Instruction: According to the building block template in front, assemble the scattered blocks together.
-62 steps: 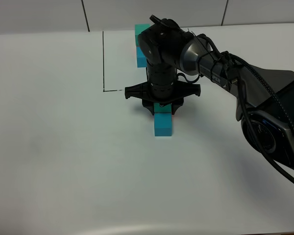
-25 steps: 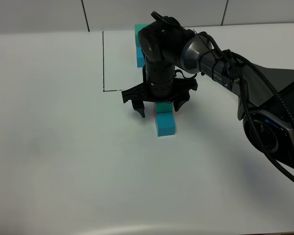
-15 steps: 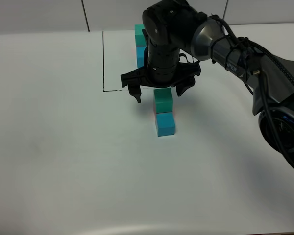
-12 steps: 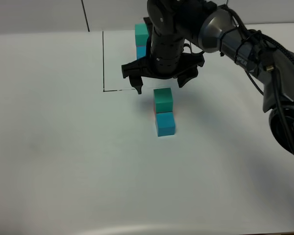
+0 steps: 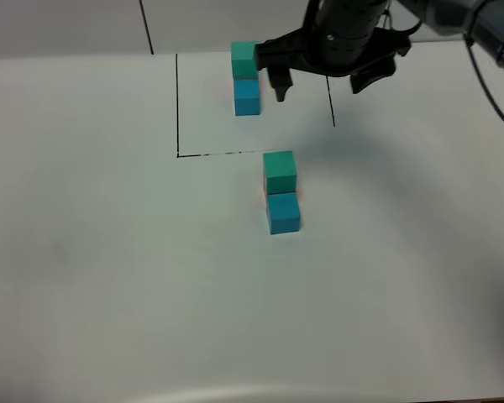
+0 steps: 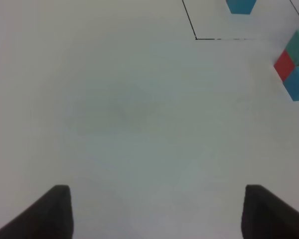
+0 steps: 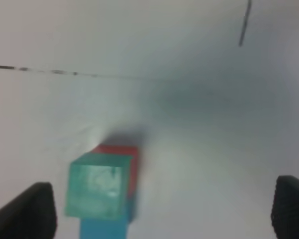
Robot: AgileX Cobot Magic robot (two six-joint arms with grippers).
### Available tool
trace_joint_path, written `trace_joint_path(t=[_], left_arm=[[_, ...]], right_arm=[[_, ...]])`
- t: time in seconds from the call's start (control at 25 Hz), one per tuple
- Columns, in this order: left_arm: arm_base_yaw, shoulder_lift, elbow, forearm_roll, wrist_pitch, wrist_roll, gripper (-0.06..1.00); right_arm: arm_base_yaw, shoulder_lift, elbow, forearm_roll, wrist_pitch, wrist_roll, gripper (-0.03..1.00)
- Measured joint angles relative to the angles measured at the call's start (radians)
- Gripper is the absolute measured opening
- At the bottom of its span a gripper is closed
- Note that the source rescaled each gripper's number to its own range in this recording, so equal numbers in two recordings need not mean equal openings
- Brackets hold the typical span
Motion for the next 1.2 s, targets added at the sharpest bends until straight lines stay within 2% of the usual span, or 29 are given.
trace_joint_path(t=[0.32, 0.48, 0.76, 1.0, 1.2], left_arm=[[0.000, 0.000, 0.000, 0.000, 0.000, 0.000, 0.51], [0.000, 0.000, 0.000, 0.000, 0.000, 0.000, 0.51], [0.000, 0.000, 0.000, 0.000, 0.000, 0.000, 0.51], [0.000, 0.000, 0.000, 0.000, 0.000, 0.000, 0.51], [0.000, 0.000, 0.000, 0.000, 0.000, 0.000, 0.51]], right_arm=[[-0.188, -0.226, 0.299, -0.086, -0.008, -0.018, 0.82], [-0.285, -0.388, 0.490, -0.097, -0.078, -0.019, 0.82], [-0.396, -0.654, 0.780, -0.146, -0.216, -0.014, 0.82], [-0.427, -0.810, 0.842, -0.196, -0.229, 0.014, 0.82], [-0.427, -0.845, 0.843, -0.219, -0.191, 0.032, 0.82]])
